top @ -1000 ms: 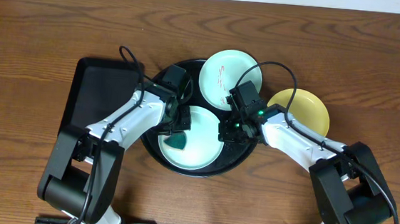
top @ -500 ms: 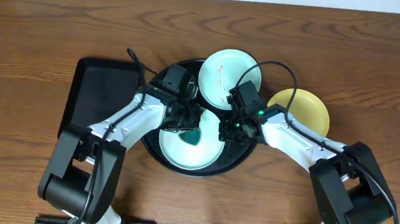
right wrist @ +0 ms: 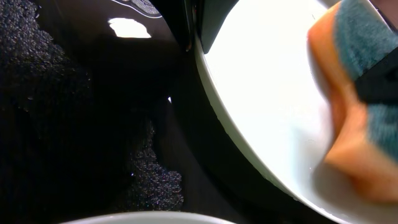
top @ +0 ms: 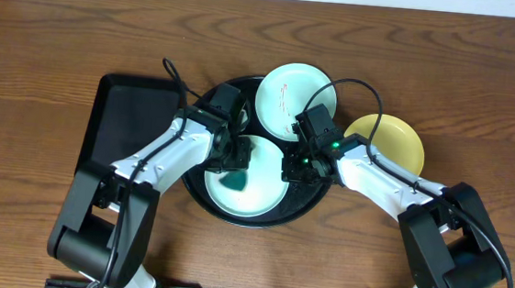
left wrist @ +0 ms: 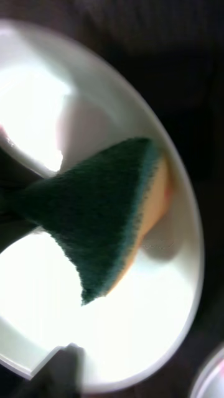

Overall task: Clean dirty plates on tray and stack at the side
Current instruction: 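Scrub the light-green plate with the sponge in left gripper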

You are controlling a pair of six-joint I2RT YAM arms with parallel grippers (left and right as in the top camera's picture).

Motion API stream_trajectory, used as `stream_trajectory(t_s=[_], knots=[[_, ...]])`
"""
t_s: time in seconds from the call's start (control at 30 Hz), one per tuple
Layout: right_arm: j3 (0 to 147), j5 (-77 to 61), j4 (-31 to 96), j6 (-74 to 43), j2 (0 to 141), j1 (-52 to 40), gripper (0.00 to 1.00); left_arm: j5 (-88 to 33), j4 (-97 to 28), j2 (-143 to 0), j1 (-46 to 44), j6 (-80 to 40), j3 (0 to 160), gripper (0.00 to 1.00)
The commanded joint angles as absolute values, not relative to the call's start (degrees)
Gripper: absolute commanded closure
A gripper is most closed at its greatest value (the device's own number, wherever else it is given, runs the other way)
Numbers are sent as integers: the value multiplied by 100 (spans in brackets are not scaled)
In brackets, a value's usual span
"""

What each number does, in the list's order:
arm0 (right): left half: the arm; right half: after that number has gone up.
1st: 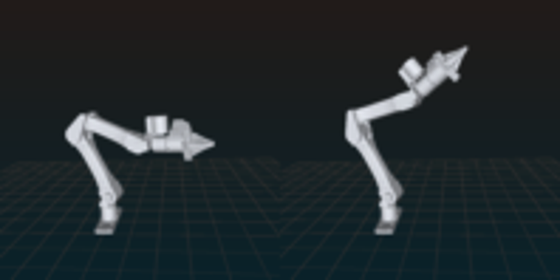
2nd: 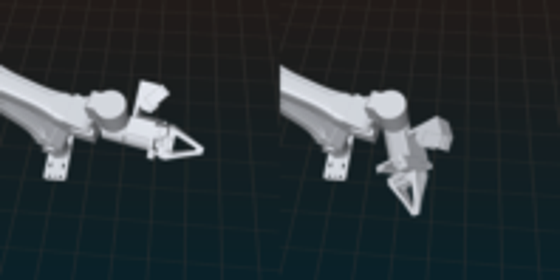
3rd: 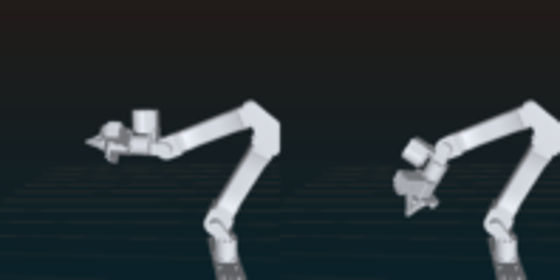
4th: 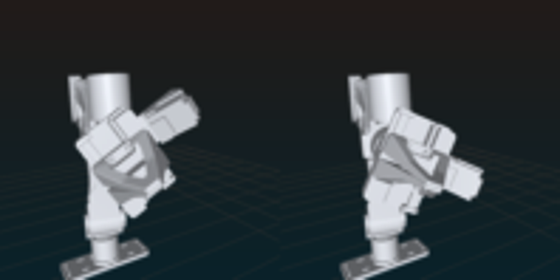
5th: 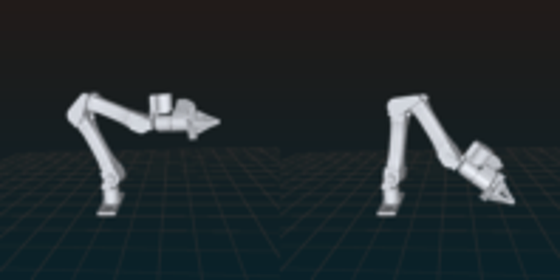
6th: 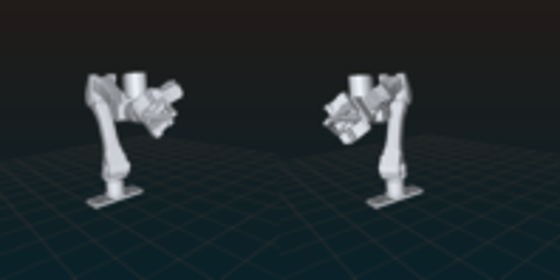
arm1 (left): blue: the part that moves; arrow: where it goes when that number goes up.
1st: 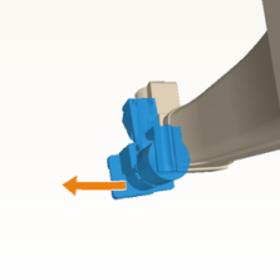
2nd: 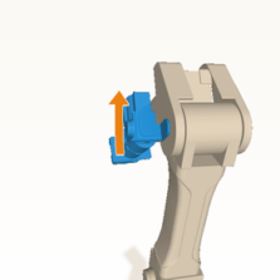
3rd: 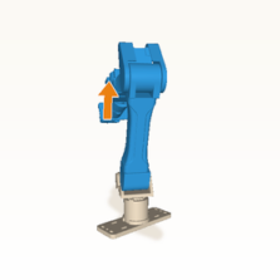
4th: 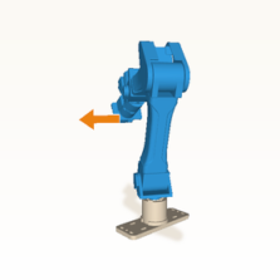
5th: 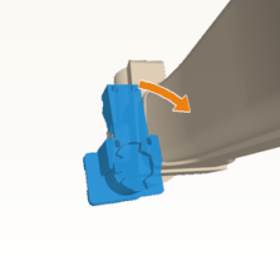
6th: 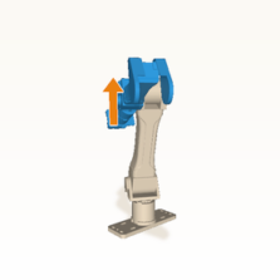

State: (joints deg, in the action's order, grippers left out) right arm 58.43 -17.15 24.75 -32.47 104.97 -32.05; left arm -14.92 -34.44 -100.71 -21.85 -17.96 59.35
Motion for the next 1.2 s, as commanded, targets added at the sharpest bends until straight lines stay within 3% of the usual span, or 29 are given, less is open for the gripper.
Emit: stream_trajectory(t_s=[0.0,0.53,1.0,1.17], knots=[[5898,-1481,2471,-3317,10514,-3197,99,-764,-3975,-10073,-2139,-1761,5916,92],[5898,-1435,2506,-3315,10514,-3192,99,-1041,-3743,-10103,-3326,-1831,5905,93],[5898,-1437,2506,-3317,10514,-3192,99,-932,-2869,-10103,-2123,-2084,6093,93],[5898,-1437,2512,-3317,10514,-3192,99,-180,-3035,-10103,-1927,-2082,6088,93]])
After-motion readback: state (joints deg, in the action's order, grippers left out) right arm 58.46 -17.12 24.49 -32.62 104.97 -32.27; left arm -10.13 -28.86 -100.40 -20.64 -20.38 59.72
